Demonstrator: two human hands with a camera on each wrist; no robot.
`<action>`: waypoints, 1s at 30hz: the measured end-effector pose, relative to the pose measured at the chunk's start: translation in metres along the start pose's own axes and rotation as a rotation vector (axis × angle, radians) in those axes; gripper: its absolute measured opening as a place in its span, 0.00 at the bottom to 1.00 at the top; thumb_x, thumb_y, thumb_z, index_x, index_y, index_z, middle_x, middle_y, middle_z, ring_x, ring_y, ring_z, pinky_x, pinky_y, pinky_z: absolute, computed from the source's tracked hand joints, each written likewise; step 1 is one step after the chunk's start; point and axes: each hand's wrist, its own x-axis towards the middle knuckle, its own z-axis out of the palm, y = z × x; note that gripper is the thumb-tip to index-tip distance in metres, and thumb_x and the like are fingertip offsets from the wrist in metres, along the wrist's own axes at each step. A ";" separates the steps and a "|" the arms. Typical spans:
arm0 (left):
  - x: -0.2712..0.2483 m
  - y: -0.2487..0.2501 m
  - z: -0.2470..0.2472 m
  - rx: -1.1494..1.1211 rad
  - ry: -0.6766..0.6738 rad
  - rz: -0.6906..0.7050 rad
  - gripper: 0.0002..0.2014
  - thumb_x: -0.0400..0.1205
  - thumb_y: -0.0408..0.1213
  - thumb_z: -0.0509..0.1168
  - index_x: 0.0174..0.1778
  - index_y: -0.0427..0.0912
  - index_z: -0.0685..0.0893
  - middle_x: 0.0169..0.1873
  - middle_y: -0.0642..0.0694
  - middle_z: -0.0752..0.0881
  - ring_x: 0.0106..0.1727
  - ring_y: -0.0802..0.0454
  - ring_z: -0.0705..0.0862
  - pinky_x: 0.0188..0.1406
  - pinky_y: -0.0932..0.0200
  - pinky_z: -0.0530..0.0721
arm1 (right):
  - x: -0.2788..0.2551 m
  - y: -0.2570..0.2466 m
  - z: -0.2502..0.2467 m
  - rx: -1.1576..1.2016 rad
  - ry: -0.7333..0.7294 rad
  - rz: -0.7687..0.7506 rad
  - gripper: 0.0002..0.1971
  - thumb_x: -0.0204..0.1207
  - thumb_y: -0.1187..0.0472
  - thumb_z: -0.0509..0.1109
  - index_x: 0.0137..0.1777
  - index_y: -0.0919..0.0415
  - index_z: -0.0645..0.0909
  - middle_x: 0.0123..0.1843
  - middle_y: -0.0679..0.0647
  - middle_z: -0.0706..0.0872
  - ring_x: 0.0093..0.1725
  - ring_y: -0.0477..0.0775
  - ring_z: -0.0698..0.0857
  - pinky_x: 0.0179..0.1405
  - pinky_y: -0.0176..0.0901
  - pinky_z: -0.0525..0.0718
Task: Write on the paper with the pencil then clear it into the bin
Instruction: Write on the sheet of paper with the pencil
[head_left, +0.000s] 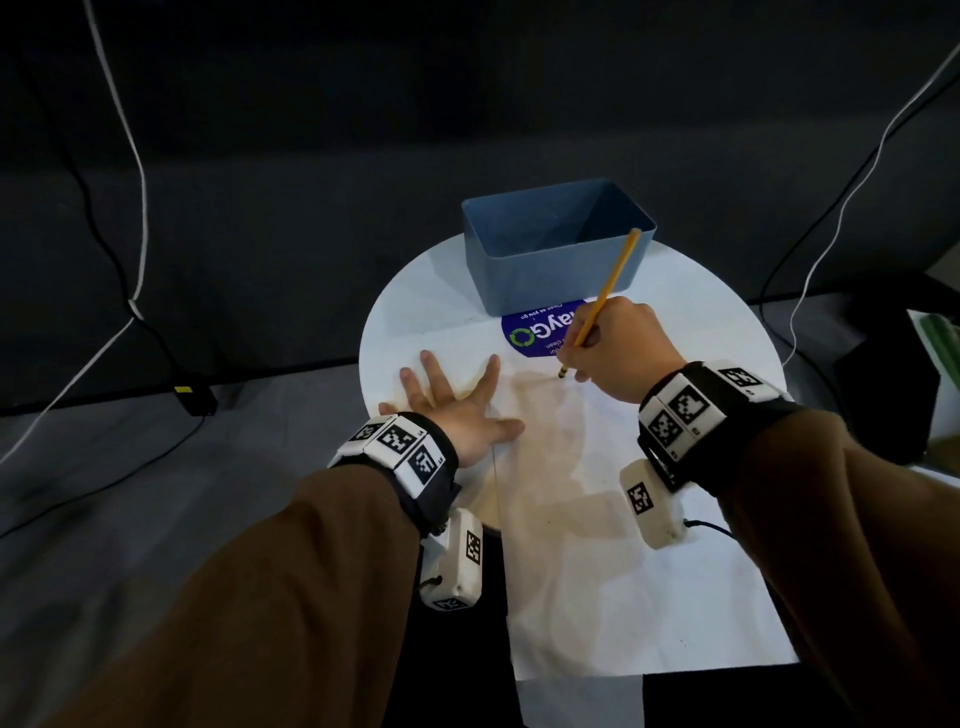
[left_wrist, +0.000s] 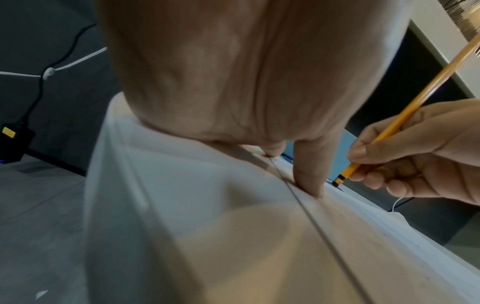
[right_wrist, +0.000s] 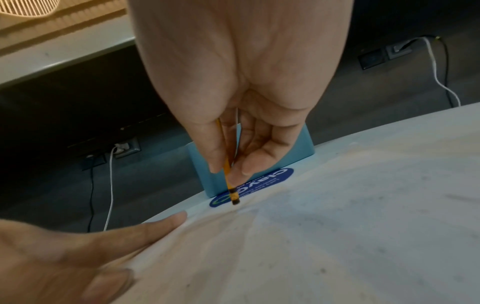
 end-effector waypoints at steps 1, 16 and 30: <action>0.000 0.000 0.000 -0.002 -0.001 -0.003 0.42 0.81 0.69 0.57 0.82 0.74 0.34 0.80 0.38 0.20 0.81 0.30 0.23 0.75 0.20 0.35 | -0.001 0.000 -0.002 0.013 0.003 -0.002 0.06 0.76 0.60 0.78 0.40 0.57 0.85 0.37 0.53 0.91 0.37 0.49 0.91 0.42 0.39 0.88; -0.003 0.000 0.000 0.016 0.004 0.000 0.41 0.82 0.69 0.55 0.82 0.74 0.34 0.80 0.38 0.20 0.81 0.31 0.23 0.75 0.20 0.36 | -0.009 -0.018 0.004 0.035 -0.039 -0.018 0.06 0.71 0.67 0.80 0.40 0.56 0.87 0.42 0.51 0.89 0.49 0.52 0.85 0.45 0.40 0.78; -0.003 0.000 0.001 0.007 0.018 0.012 0.41 0.81 0.70 0.57 0.81 0.76 0.35 0.81 0.38 0.21 0.82 0.30 0.23 0.76 0.19 0.36 | -0.006 -0.013 0.002 -0.050 0.062 0.002 0.13 0.73 0.57 0.83 0.45 0.63 0.83 0.46 0.59 0.88 0.47 0.58 0.88 0.44 0.49 0.89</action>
